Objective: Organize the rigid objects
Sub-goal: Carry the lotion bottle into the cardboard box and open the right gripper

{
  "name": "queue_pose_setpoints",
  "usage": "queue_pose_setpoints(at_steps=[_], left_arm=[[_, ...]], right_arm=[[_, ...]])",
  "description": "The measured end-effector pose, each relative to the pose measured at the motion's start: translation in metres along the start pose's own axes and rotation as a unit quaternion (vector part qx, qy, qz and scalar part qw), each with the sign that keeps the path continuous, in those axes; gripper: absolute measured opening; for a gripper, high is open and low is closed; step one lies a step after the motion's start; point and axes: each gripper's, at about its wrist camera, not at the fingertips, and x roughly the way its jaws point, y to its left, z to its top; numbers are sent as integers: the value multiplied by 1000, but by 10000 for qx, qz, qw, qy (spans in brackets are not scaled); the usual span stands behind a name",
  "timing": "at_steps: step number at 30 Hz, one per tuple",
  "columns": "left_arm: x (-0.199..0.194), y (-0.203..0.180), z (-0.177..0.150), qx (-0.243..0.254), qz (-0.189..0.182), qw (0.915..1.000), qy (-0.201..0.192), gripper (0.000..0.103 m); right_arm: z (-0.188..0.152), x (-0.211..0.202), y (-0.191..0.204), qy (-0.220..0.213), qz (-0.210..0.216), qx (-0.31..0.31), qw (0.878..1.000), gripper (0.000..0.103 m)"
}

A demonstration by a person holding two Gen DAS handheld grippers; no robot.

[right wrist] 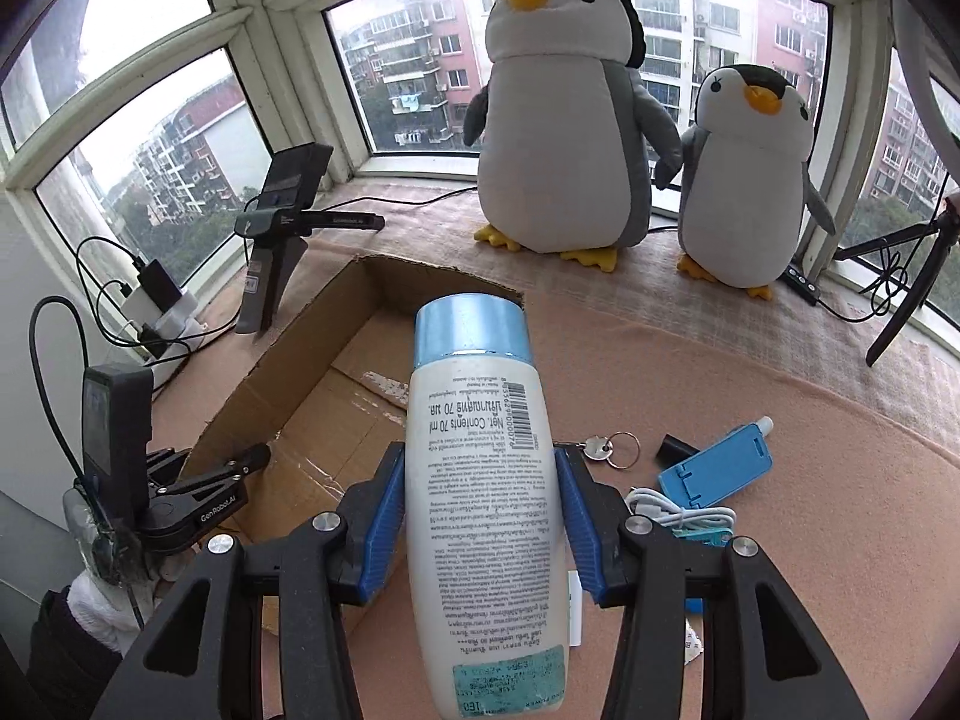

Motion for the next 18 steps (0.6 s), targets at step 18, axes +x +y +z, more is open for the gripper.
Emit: queue_pose_setpoints(at_steps=[18], left_arm=[[-1,1,0,-38,-55,10000,-29,27]], right_arm=[[4,64,60,504,77,56,9987,45]])
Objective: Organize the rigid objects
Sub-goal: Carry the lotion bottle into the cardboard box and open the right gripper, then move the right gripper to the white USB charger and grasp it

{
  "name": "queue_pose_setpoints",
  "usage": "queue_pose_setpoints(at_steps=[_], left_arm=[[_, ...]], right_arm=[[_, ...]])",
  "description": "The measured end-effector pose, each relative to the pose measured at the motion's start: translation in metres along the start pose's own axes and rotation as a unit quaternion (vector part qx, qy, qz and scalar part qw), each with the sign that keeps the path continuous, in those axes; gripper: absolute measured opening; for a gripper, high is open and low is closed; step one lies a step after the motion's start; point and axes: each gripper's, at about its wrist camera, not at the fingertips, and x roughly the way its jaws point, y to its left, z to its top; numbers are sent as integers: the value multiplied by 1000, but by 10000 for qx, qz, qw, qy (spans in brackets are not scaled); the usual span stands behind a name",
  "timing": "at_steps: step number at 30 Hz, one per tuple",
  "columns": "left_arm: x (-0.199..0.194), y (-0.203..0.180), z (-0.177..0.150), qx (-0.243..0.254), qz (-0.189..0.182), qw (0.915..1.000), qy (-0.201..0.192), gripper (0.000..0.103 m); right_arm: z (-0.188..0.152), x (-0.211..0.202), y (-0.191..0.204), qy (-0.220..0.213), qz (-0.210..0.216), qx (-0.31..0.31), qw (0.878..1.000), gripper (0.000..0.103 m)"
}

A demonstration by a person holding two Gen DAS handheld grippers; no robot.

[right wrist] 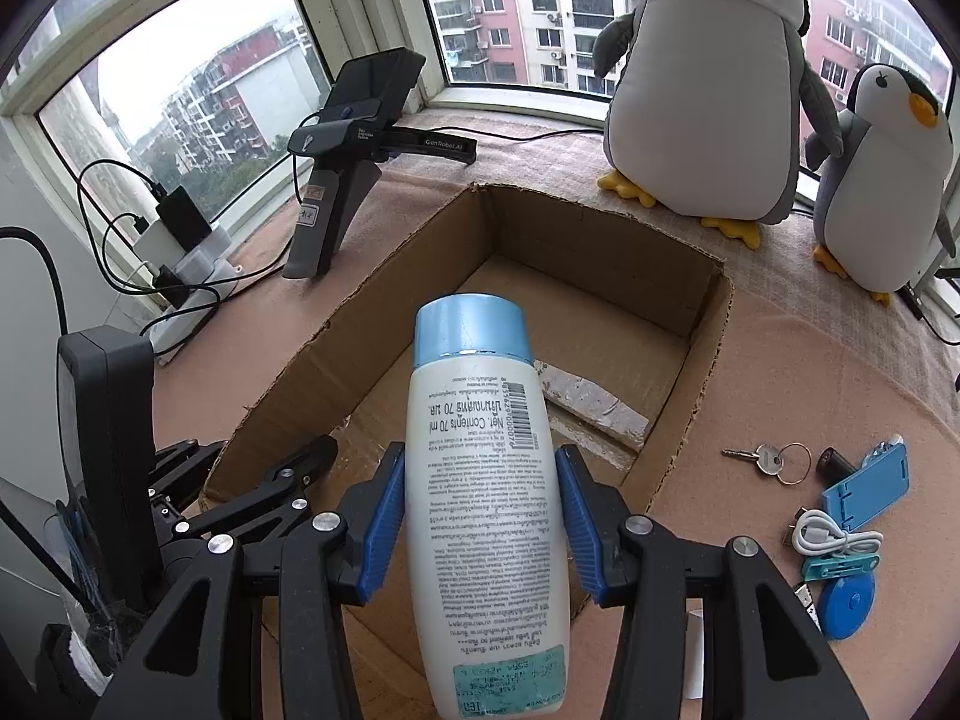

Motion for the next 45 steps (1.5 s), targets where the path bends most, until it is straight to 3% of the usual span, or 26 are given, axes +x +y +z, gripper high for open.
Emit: queue_pose_setpoints(at_steps=[5,8,10,27,37,45], left_arm=[[0,0,-1,1,5,10000,-4,27],[0,0,-1,4,-4,10000,-9,27],[0,-1,-1,7,8,10000,-13,27],[0,-1,-1,23,26,10000,-12,27],[0,-1,-1,24,25,10000,-13,27],[0,-1,-1,29,27,10000,-11,27]], right_arm=[[0,4,3,18,-5,90,10000,47],[-1,-1,3,-79,-13,94,9999,64],[-2,-4,3,-115,-44,132,9998,67],[-14,-39,-27,-309,-55,656,9973,67],[-46,-68,-70,-370,-322,1125,9924,67],[-78,-68,-99,-116,-510,1433,9883,67]])
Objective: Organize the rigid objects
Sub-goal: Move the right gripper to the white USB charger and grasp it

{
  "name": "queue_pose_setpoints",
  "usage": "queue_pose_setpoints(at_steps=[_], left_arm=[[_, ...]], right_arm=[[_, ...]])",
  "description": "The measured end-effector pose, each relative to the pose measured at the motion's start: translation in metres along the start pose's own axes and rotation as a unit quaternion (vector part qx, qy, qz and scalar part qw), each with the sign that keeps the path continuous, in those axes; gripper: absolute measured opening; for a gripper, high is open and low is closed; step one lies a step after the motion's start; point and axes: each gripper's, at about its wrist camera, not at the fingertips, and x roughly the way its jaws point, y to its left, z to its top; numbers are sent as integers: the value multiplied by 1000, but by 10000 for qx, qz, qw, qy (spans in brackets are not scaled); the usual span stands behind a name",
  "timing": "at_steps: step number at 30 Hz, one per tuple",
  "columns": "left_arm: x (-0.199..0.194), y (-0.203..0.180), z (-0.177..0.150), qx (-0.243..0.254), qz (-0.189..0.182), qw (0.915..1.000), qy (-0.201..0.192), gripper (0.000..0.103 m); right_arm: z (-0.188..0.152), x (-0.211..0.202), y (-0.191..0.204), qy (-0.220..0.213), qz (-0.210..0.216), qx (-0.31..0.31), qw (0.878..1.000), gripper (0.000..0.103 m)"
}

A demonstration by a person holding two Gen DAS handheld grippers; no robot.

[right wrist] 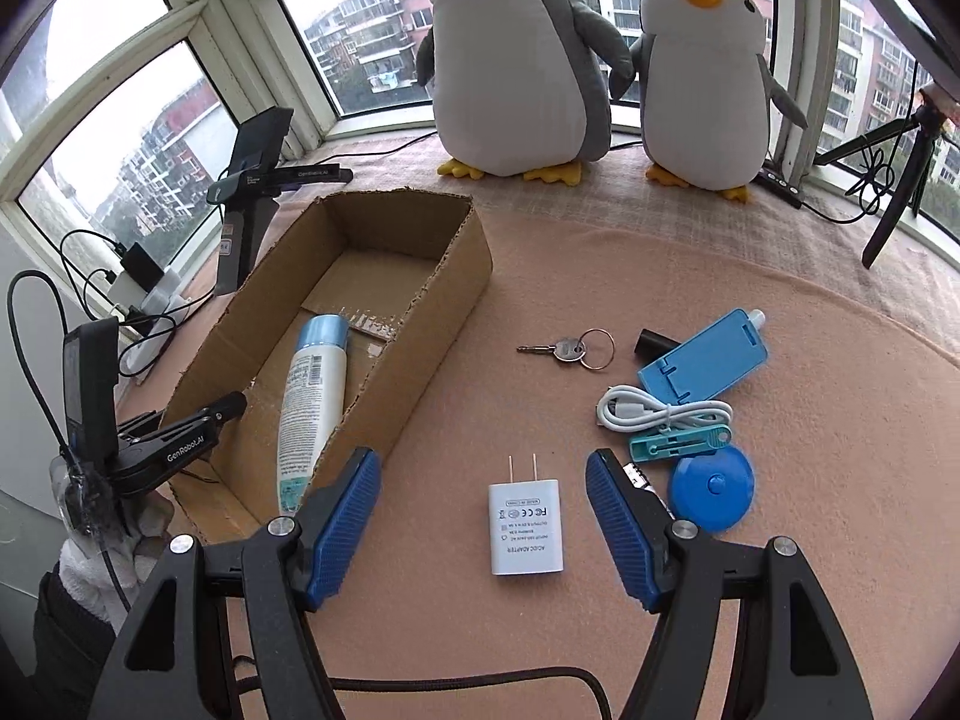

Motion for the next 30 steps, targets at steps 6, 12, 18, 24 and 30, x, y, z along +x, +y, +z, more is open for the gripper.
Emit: queue_pose_setpoints(at_steps=[6,12,18,24,30], left_arm=[[0,0,0,-2,1,10000,0,27],[0,0,0,-2,2,10000,0,27],[0,0,0,-2,2,10000,-1,27],[0,-1,0,1,4,10000,0,27],[0,-1,0,-2,5,10000,-1,27]], right_arm=[[-14,14,-8,242,-97,46,9996,65],[-20,29,-9,448,-174,20,9988,58],[-26,45,-8,643,-284,-54,9975,54],[-28,56,-4,778,-391,-144,9961,50],[-28,64,0,873,-549,-254,9943,39]])
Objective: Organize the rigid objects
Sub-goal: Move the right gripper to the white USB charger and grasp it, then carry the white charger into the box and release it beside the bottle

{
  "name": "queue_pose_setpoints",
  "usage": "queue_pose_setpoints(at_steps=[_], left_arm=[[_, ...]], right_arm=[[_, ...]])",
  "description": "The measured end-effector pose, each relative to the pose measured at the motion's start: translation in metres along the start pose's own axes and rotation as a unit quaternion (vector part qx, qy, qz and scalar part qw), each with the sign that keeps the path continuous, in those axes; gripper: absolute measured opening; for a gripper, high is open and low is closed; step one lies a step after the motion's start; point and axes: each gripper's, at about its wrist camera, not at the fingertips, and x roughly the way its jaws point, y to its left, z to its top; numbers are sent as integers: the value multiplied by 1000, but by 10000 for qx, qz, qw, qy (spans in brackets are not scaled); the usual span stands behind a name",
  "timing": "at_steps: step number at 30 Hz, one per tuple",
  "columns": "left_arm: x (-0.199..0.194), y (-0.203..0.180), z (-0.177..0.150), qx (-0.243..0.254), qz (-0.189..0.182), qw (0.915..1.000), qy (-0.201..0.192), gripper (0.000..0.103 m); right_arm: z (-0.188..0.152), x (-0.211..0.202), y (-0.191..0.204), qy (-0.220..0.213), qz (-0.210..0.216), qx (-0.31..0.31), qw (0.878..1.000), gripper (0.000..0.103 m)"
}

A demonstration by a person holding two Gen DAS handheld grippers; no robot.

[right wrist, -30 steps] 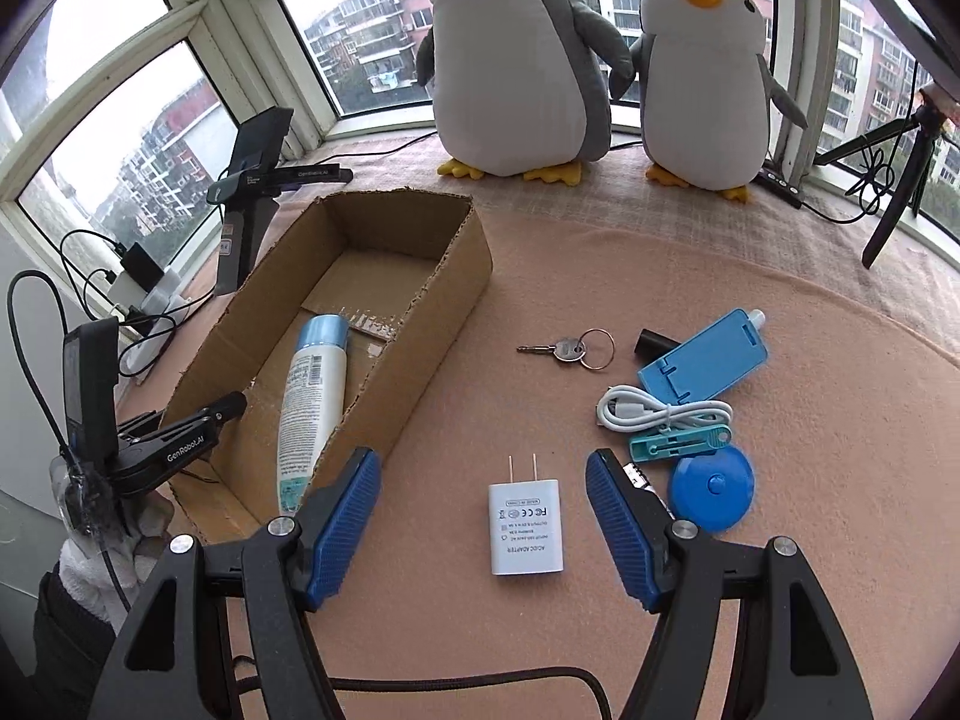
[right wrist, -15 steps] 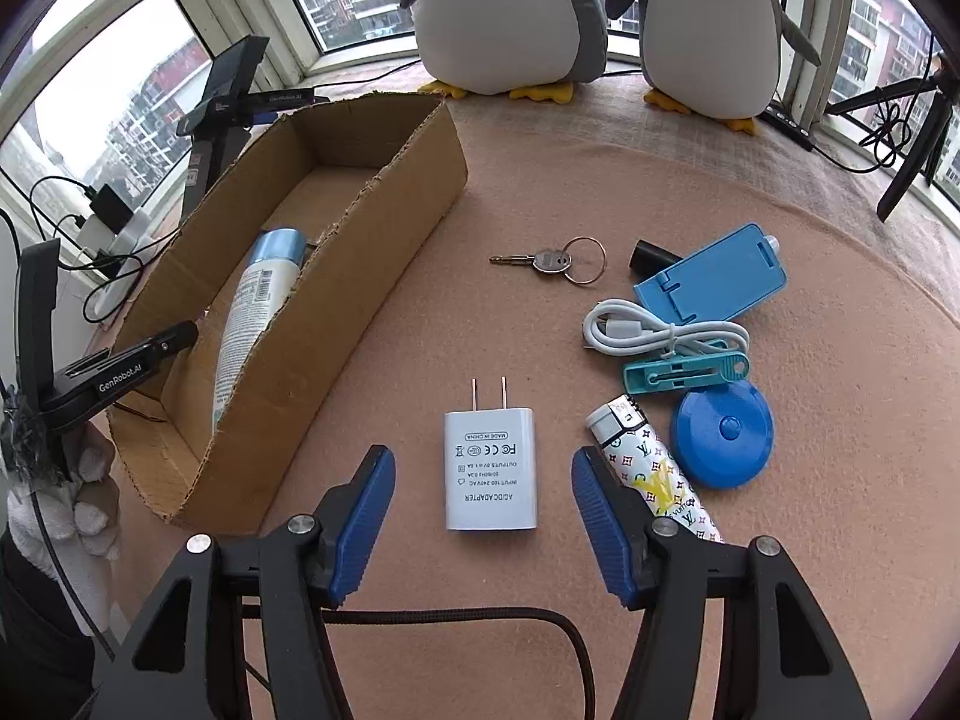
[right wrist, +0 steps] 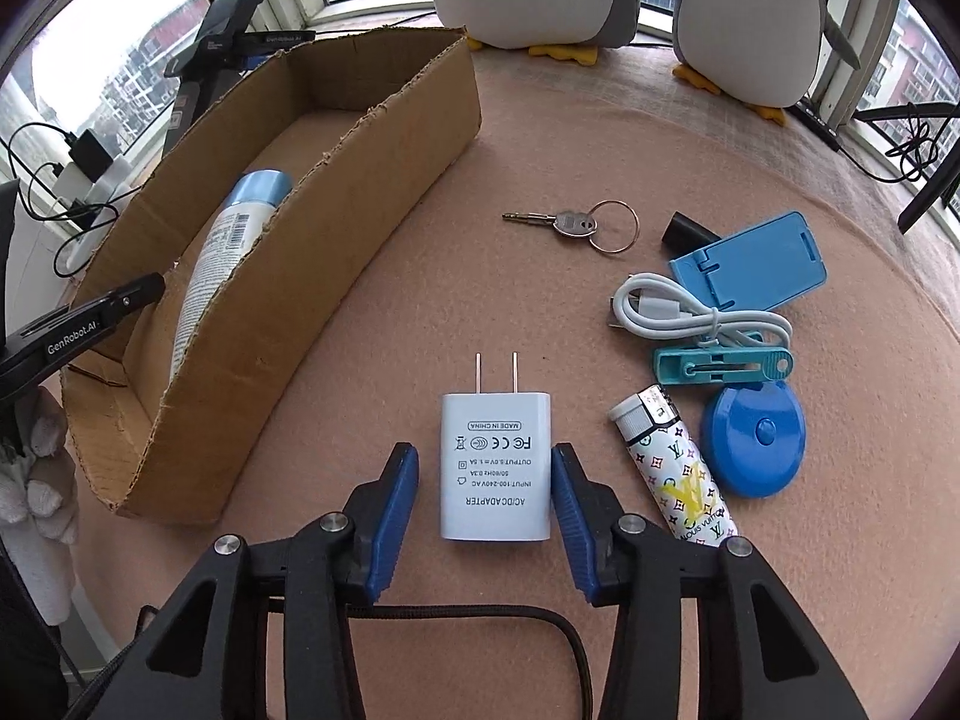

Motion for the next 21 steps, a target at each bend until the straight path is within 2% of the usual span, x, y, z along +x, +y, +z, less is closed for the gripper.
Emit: queue_pose_setpoints(at_steps=[2,12,21], left_arm=[[0,0,0,1,0,10000,1,27],[0,2,0,-9,-8,10000,-3,27],[1,5,1,-28,-31,10000,-1,27]], right_arm=[[0,1,1,6,-68,-19,10000,32],[-1,-3,1,-42,-94,63,9999,32],[12,-40,6,-493,7,188,9986,32]])
